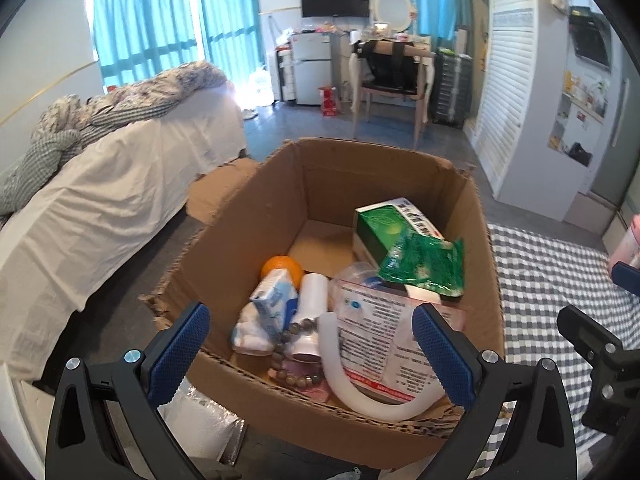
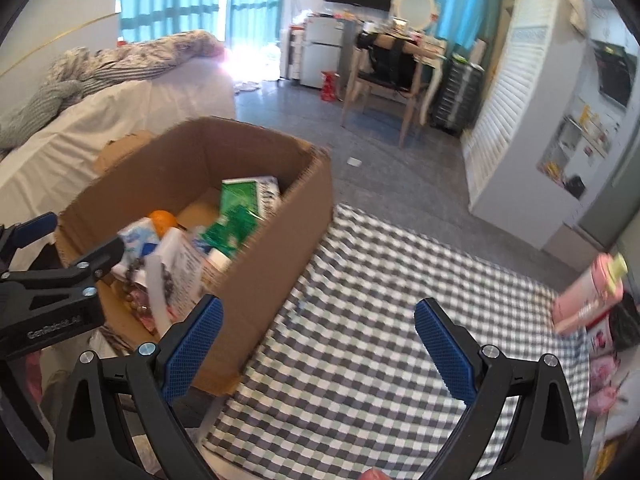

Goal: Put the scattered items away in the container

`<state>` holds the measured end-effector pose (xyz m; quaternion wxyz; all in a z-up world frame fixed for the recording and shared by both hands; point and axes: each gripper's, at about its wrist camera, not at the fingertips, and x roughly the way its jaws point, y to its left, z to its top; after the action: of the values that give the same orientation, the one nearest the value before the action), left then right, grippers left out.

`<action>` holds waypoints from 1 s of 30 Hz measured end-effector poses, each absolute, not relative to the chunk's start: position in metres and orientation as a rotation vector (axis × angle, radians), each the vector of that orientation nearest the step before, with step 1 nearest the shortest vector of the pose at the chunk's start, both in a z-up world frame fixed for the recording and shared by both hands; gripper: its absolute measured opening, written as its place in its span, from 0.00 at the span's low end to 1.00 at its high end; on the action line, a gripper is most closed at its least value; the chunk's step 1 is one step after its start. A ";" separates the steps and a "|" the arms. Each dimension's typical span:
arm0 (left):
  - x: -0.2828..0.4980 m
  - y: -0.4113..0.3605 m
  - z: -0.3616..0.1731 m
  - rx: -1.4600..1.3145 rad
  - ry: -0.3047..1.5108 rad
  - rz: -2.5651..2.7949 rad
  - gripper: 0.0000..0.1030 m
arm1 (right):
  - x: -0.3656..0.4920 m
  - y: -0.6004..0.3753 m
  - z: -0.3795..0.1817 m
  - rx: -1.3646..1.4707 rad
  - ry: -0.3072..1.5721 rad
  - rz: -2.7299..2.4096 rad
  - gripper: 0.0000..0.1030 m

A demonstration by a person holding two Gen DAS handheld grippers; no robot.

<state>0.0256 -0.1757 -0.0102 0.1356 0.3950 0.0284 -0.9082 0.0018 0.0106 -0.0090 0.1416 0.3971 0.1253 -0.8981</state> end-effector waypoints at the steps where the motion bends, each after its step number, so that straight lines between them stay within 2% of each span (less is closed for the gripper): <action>1: 0.025 -0.178 -0.009 1.149 0.090 -2.622 1.00 | 0.000 0.007 -0.006 1.142 0.363 -2.578 0.94; 11: 0.026 -0.185 0.010 1.138 0.132 -2.642 1.00 | -0.001 -0.018 0.013 1.072 0.426 -2.573 0.94; 21: 0.022 -0.168 0.021 1.121 0.021 -2.747 1.00 | -0.006 0.003 0.003 1.146 0.249 -2.693 0.94; 30: 0.022 -0.164 0.015 1.153 -0.015 -2.781 1.00 | 0.007 0.023 -0.001 1.224 0.193 -2.764 0.94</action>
<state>0.0223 -0.1637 0.0149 0.0657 0.3822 -0.0051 -0.9217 0.0069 0.0231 -0.0014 0.0564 0.4035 0.0638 -0.9110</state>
